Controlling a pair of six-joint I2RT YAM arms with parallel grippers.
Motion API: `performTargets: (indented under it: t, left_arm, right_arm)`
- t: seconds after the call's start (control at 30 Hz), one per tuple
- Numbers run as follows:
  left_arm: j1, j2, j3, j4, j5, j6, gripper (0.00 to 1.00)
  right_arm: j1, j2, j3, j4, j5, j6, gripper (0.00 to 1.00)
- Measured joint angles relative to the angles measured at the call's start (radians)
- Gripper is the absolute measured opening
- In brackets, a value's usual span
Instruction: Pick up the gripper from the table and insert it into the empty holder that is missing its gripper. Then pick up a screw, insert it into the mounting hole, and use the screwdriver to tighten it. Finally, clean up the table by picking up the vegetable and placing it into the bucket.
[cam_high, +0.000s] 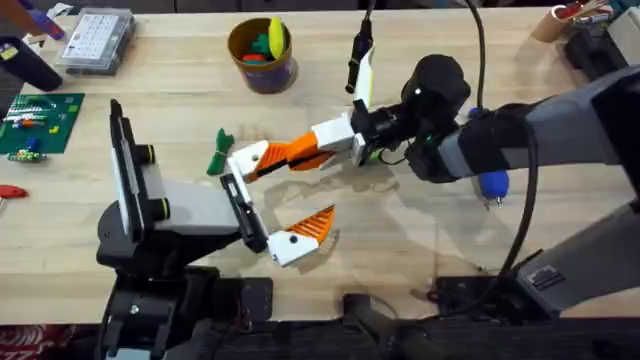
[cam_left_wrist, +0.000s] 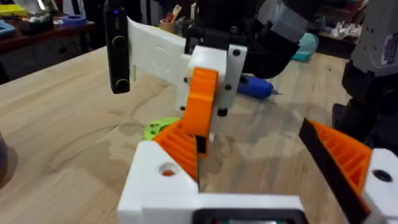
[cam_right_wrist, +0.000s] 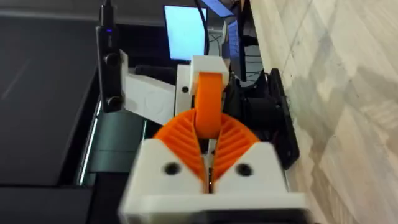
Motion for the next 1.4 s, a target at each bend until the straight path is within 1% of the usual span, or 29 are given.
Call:
performTargets:
  t: [0.03,0.13,0.23,0.27,0.3,0.63,1.03,1.17,1.27,1.4]
  left_arm:
    - [0.000,0.000,0.000,0.000,0.000,0.000,0.986]
    - [-0.001,0.000,0.000,-0.002,0.013,0.000,0.986]
    - [-0.001,0.000,0.000,-0.002,0.015,0.000,0.986]
    - [-0.001,0.000,0.000,-0.002,0.016,0.000,0.986]
    - [-0.001,0.000,0.000,-0.002,0.016,0.000,0.986]
    - [-0.001,0.000,0.000,-0.003,0.019,0.000,0.986]
    - [-0.001,0.000,0.000,-0.003,0.019,0.000,0.986]
    - [-0.001,0.000,0.000,-0.003,0.019,0.000,0.986]
    - [-0.001,0.000,0.000,-0.003,0.019,0.000,0.985]
    - [-0.001,0.000,0.000,-0.003,0.019,0.000,0.986]
  right_arm:
    - [0.000,0.000,0.000,-0.001,0.001,0.001,0.091]
    - [0.002,0.000,0.000,0.002,0.023,-0.005,0.426]
    - [0.002,0.000,0.000,0.001,0.037,-0.009,0.870]
    - [0.002,0.000,0.000,0.002,0.040,-0.012,0.963]
    - [0.002,0.000,0.000,0.001,0.042,-0.012,0.988]
    - [0.002,0.000,0.000,0.001,0.050,-0.011,0.996]
    - [0.000,-0.001,0.000,-0.009,0.097,-0.012,0.996]
    - [-0.019,-0.027,0.000,-0.114,0.101,-0.038,0.996]
    - [-0.048,-0.078,0.001,-0.230,0.109,-0.102,0.996]
    - [-0.095,-0.164,0.016,-0.420,0.124,-0.227,0.997]
